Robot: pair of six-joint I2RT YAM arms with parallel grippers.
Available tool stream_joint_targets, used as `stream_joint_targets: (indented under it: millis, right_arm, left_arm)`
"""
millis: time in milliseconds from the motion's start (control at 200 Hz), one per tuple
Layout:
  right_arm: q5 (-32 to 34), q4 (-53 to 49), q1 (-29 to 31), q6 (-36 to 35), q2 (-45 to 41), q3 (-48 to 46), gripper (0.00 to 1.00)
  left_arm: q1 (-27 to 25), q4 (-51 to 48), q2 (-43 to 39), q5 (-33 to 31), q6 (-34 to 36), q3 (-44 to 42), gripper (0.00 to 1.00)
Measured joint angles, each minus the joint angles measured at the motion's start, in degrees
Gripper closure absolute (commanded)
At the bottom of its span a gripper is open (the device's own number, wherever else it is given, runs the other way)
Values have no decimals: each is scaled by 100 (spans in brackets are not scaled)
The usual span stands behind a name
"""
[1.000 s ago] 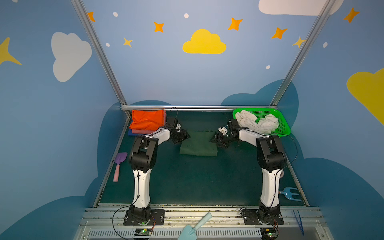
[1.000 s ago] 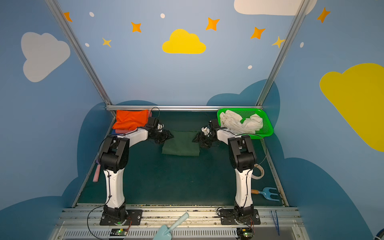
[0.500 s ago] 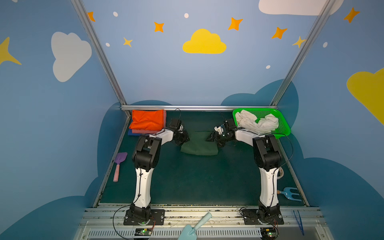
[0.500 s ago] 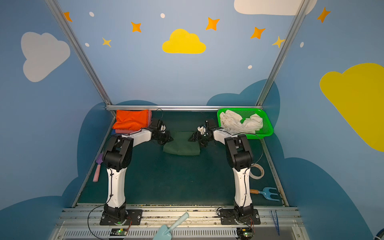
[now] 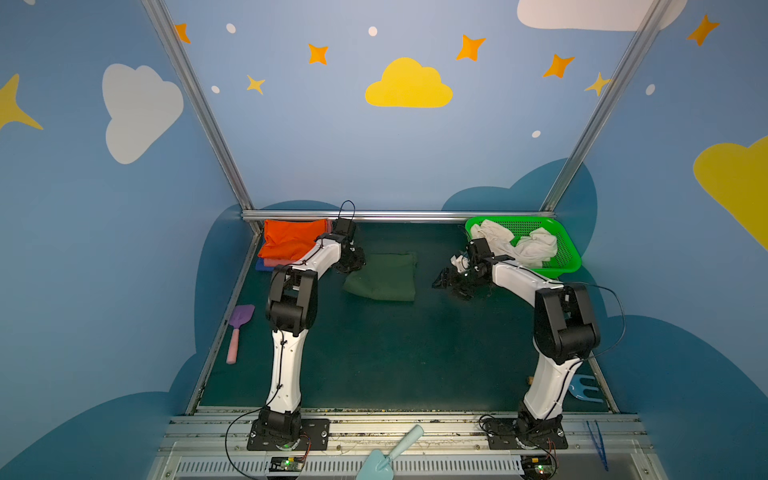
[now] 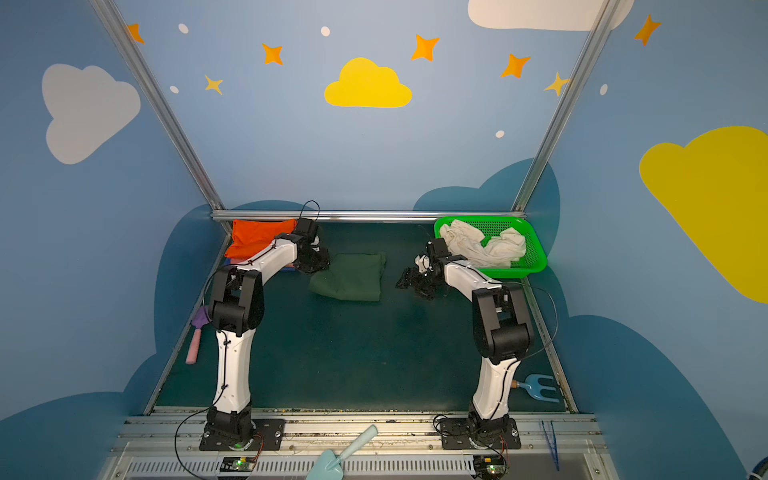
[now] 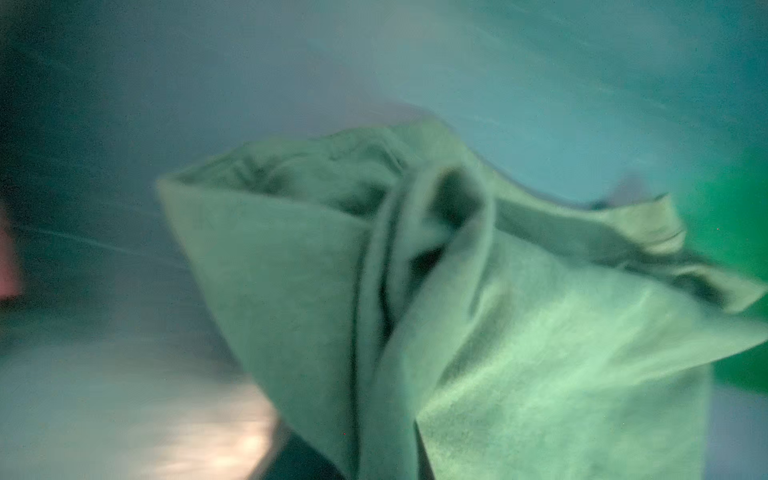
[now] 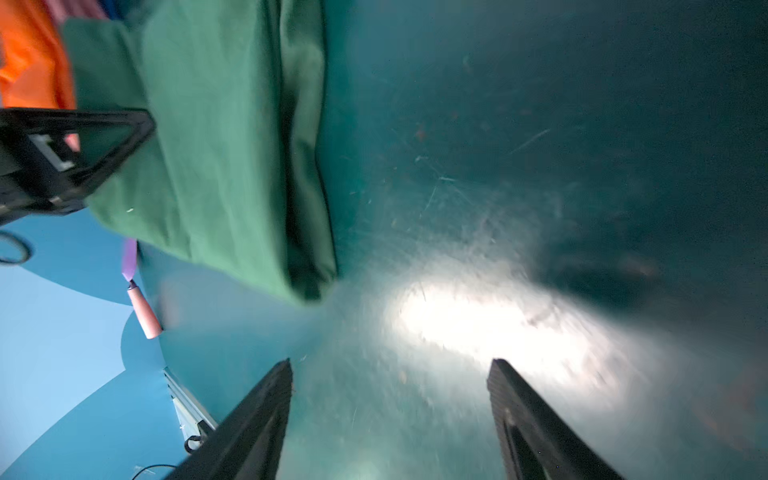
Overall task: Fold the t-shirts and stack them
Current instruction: 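Carry the green shirt with the left gripper onto the folded shirt stack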
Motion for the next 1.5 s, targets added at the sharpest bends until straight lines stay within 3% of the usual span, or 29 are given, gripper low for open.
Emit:
stream_joint_targets:
  millis: [295,691,1016,1497]
  right_arm:
    - [151,-50,-15,-81,-1036,-229,24]
    - [216,-192,-44,-122,-1139,-332,24]
    - [216,-195,-44,-122,-1139,-339,24]
    - [107,-181,-48,-111,-1016,-337,24]
  left_arm:
    - [168,-914,273,-501,564,1408,95]
    - [122,-1687,345,-1069,1486,3353,95]
    - [396,-1742,345,-1207,2048,3611,95]
    - [835,-1749,-186,-498,2135,3620,95]
